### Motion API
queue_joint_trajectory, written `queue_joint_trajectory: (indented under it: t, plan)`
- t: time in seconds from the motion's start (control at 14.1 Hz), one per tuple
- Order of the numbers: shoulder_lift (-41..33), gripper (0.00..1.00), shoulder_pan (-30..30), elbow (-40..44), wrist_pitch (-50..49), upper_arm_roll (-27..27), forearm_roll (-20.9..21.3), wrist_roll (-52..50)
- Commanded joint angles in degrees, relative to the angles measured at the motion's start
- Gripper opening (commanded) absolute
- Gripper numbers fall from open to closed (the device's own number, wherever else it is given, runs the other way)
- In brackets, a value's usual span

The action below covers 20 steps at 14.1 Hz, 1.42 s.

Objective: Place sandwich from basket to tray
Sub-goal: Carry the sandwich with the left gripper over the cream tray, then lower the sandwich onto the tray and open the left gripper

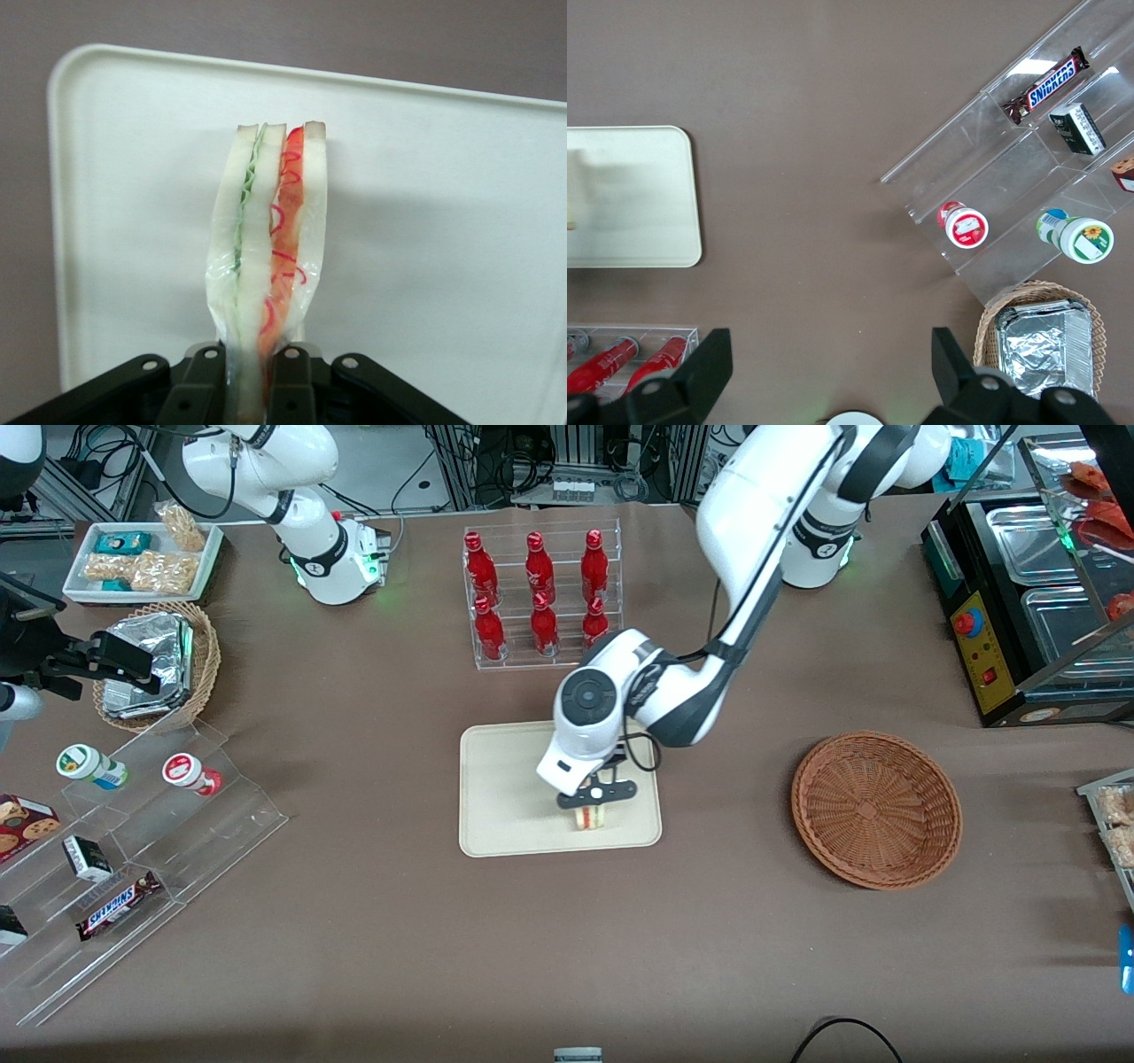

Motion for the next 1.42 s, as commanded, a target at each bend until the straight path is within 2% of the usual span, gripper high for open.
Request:
queue_joint_trajectory:
  t: [0.0,0.28,0.35,0.42,0.5,0.71,0.85,0.99,1.06,1.2,1.35]
  plan:
    - [4.95,0.00,-1.48,6.43,0.19,0.02,0.05,-2.75]
    - [5.31,0.01,-2.28,6.17,0.19,-1.29,0.05,-1.79]
    - [5.39,0.08,-2.19,6.08,0.19,-1.90,0.05,-1.87]
    - [5.39,0.39,-2.10,6.08,0.28,-2.09,-0.12,-2.13]
    - [5.22,0.99,-2.01,5.99,0.28,-2.09,0.05,-1.88]
    - [2.42,1.00,-2.01,5.64,-0.68,-1.91,0.75,-2.22]
    - [-1.52,1.00,-1.49,2.32,-2.43,-1.56,1.71,-1.87]
    - [-6.01,1.00,-0.78,0.20,-6.90,-1.21,5.30,-1.44]
    - [-8.03,1.00,0.61,-0.33,-10.15,-0.51,6.89,0.13]
    - [-10.94,1.00,3.77,-0.42,-17.71,-0.50,6.03,-0.47]
    - [-13.40,1.00,7.63,-3.04,-18.09,-0.50,6.03,0.41]
